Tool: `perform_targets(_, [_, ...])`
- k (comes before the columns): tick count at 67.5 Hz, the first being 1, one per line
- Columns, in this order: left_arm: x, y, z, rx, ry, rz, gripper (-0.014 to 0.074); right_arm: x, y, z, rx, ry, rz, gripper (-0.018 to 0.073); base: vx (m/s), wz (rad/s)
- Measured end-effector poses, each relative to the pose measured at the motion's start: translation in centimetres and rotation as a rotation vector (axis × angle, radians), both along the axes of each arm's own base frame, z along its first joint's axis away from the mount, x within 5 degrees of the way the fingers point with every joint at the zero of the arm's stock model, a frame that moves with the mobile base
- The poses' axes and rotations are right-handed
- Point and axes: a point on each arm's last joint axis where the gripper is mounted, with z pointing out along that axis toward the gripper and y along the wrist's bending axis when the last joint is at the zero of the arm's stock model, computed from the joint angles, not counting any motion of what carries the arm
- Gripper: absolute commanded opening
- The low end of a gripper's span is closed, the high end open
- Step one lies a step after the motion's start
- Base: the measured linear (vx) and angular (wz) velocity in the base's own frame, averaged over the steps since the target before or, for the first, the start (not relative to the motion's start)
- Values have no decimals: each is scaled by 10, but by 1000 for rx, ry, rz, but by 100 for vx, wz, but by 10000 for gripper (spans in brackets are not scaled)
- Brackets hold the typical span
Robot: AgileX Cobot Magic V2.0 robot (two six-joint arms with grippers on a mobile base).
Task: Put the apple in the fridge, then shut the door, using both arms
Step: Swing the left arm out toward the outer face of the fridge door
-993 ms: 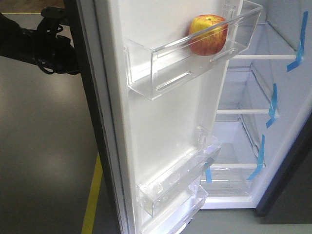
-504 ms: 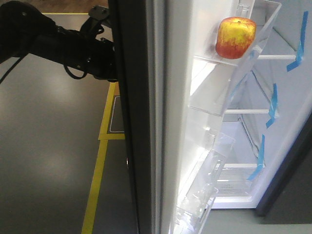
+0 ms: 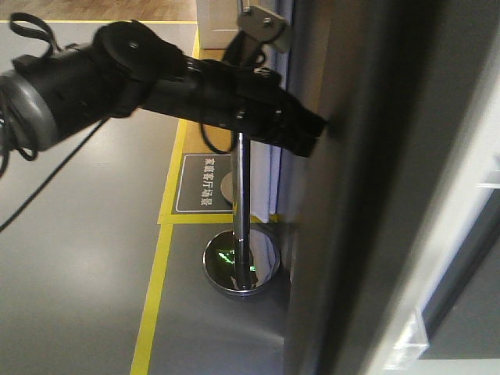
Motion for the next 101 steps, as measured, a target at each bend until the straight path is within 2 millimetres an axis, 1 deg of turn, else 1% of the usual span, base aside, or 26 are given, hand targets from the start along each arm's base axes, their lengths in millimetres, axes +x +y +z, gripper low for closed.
perform_targets(11, [-14,-36,-3,-70,-48,12,-6,0,0,0,0,0,0,580,0,0])
perform_targets(13, [-18,-44,-5,-84,-50,10,-6,0,0,0,0,0,0,580,0,0])
perform_targets(26, [-28,-82,-24,-117,-98,29,-6,0,0,0,0,0,0,580,0,0])
perform_targets(27, [-28,-85,-27,-116,-99,29,-6,0,0,0,0,0,0,580,0,0])
perform_targets(35, [-25,-105,-29,-143,-126,26,-6,0,0,0,0,0,0,580,0,0])
perform_targets(39, [-22,-114,-25,-167,-147,23,-6,0,0,0,0,0,0,580,0,0])
perform_targets(40, [-20,-117,-27,-169,-148,23,-6,0,0,0,0,0,0,580,0,0])
perform_targets(41, [-19,-120,-24,-182,-159,24,-6,0,0,0,0,0,0,580,0,0])
perform_targets(44, [-15,-125,-23,-198,-171,30,-6,0,0,0,0,0,0,580,0,0])
perform_targets(45, [-12,-127,-26,-199,-172,33,-6,0,0,0,0,0,0,580,0,0])
perform_targets(46, [-11,-130,-23,-212,-182,36,-6,0,0,0,0,0,0,580,0,0])
perform_targets(49, [-6,-134,-24,-226,-193,45,-6,0,0,0,0,0,0,580,0,0])
perform_targets(50, [-3,-136,-27,-226,-195,49,-6,0,0,0,0,0,0,580,0,0])
perform_targets(51, [-1,-138,-25,-237,-206,56,-6,0,0,0,0,0,0,580,0,0])
perform_targets(54, [3,-142,-27,-248,-216,68,-6,0,0,0,0,0,0,580,0,0])
perform_targets(55, [6,-144,-32,-247,-217,72,-6,0,0,0,0,0,0,580,0,0])
perform_targets(58, [10,-147,-32,-263,-231,87,-6,0,0,0,0,0,0,580,0,0])
perform_targets(60, [14,-151,-38,-264,-234,96,-6,0,0,0,0,0,0,580,0,0])
perform_targets(64, [20,-155,-41,-279,-248,115,-6,0,0,0,0,0,0,580,0,0])
perform_targets(65, [22,-156,-45,-278,-249,123,-6,0,0,0,0,0,0,580,0,0])
perform_targets(69, [26,-159,-49,-287,-256,137,-6,0,0,0,0,0,0,580,0,0])
perform_targets(77, [29,-162,-58,-280,-251,139,-6,0,0,0,0,0,0,580,0,0])
perform_targets(82, [27,-163,-59,-274,-247,121,-6,0,0,0,0,0,0,580,0,0])
perform_targets(90, [22,-162,-52,-275,-219,85,-6,0,0,0,0,0,0,580,0,0])
perform_targets(99, [12,-156,-33,-250,-169,45,-6,0,0,0,0,0,0,580,0,0])
perform_targets(101, [10,-153,-30,-220,-171,36,-6,0,0,0,0,0,0,580,0,0])
